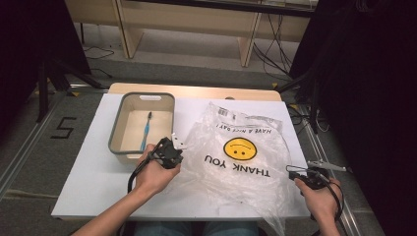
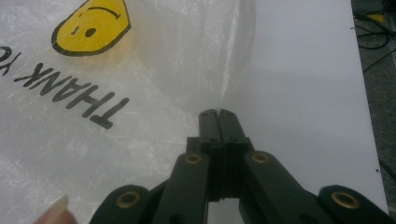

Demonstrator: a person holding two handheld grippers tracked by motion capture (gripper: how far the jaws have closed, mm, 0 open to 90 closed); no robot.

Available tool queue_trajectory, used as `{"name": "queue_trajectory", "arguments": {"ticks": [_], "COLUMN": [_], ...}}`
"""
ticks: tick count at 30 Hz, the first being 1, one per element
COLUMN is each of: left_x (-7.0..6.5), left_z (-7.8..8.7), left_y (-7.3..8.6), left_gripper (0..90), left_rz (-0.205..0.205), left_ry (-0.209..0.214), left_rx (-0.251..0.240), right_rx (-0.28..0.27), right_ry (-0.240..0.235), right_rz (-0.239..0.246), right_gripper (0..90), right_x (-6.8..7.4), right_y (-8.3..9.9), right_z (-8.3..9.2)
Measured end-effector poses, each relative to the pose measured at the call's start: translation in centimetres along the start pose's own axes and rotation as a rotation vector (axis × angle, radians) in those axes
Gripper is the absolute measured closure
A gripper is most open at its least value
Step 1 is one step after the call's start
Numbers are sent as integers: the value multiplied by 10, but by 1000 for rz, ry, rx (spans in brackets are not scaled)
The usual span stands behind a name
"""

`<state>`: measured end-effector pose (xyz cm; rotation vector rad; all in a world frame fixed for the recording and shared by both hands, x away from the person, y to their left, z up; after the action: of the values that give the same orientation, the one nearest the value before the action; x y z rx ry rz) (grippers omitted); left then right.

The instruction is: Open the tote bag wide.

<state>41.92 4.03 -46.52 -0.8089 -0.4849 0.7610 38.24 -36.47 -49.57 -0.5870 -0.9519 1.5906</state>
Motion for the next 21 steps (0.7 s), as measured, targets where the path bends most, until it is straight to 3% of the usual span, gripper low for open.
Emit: {"name": "queue_trajectory", "arguments": {"ticks": [11, 21], "left_x": [20, 41], "left_z": [4, -8], "left_y": [-30, -44], "left_gripper": [896, 895], "left_rz": [17, -6], "left_ry": [-42, -87], "left_rx": [-63, -62], "right_rx": [-5, -27], "right_ry": [-6, 1], "right_rz": [8, 16], "right_gripper": [900, 900], "right_x": [3, 12], "right_y": [0, -3], "right_z": [-2, -6]}}
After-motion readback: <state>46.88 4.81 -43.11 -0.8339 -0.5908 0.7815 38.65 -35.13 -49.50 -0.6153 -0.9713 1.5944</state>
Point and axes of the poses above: each handheld gripper's, and its own axes: z roughly backward along the jaws, y roughly out of its underside, x roughly to its left, the point moved 6 cm from there along -z, roughly forward along the jaws, and after that the axes turned 12 degrees about -x, right-handed, at the moved point
